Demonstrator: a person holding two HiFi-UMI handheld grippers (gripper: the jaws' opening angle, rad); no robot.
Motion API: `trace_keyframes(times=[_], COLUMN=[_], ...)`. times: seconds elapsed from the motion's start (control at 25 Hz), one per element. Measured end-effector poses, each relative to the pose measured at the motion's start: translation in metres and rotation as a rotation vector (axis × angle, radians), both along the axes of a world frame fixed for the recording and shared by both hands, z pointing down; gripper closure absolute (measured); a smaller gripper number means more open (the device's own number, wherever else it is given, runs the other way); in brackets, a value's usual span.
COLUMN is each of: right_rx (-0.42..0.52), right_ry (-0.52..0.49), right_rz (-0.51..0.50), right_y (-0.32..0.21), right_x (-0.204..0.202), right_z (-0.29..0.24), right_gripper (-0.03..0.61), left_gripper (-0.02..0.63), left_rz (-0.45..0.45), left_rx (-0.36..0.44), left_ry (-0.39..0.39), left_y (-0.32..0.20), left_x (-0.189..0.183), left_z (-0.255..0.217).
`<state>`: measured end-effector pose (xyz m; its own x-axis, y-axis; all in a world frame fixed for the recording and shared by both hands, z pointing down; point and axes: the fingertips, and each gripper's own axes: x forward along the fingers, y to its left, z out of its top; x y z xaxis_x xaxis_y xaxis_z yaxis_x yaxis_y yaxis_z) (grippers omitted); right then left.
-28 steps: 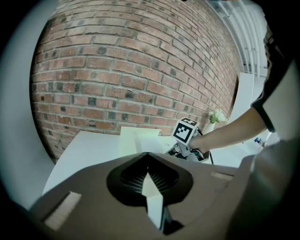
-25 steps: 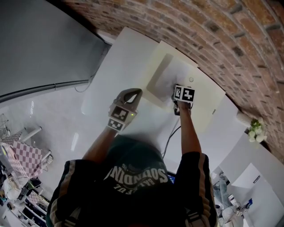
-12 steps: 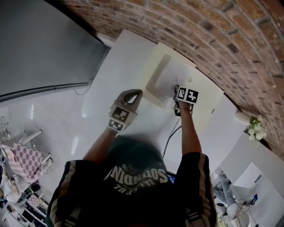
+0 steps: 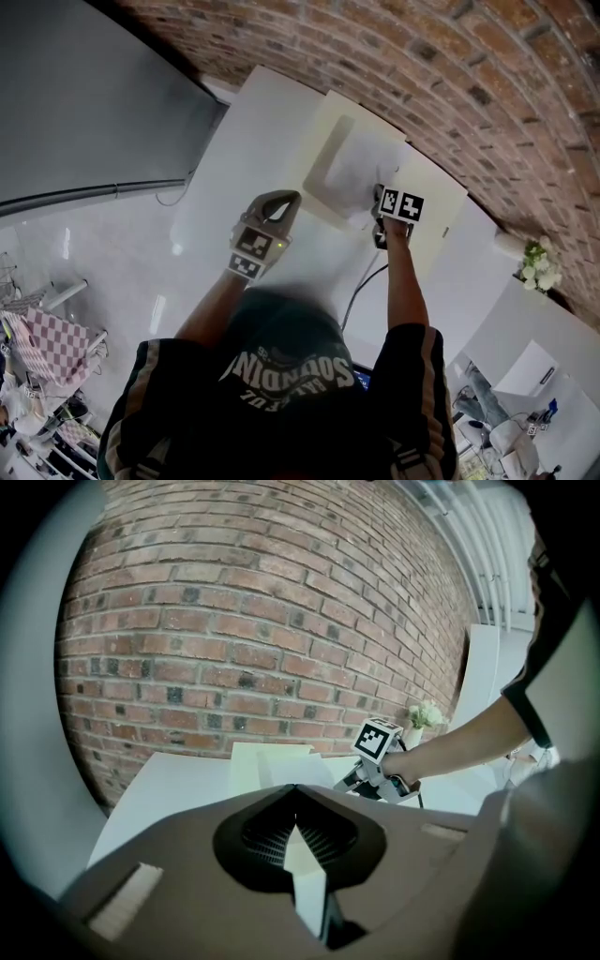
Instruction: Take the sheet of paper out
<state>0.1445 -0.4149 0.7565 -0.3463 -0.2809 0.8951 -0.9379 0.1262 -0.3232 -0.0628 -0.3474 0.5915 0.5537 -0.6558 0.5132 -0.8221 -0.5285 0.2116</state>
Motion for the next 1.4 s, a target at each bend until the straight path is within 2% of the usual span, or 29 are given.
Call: trace_keyframes(times=[0.92, 1.4], right_rx=[0.017, 0.076], right_ry=[0.063, 0.074], right_rz=[0.047, 0.098], right_y=[0.02, 0.044], right_x=[0.063, 0.086], right_z=[-0.018, -0.045], right_gripper=[0.575, 0.575], left_gripper=[0.603, 0.603], left_rz=[0.035, 0.065], left_rx=[0.04, 0.087], left_ry=[0.001, 0.014], left_y=[0.014, 0.028], left_x=[0.019, 0.029], left_z=[-0.021, -0.04])
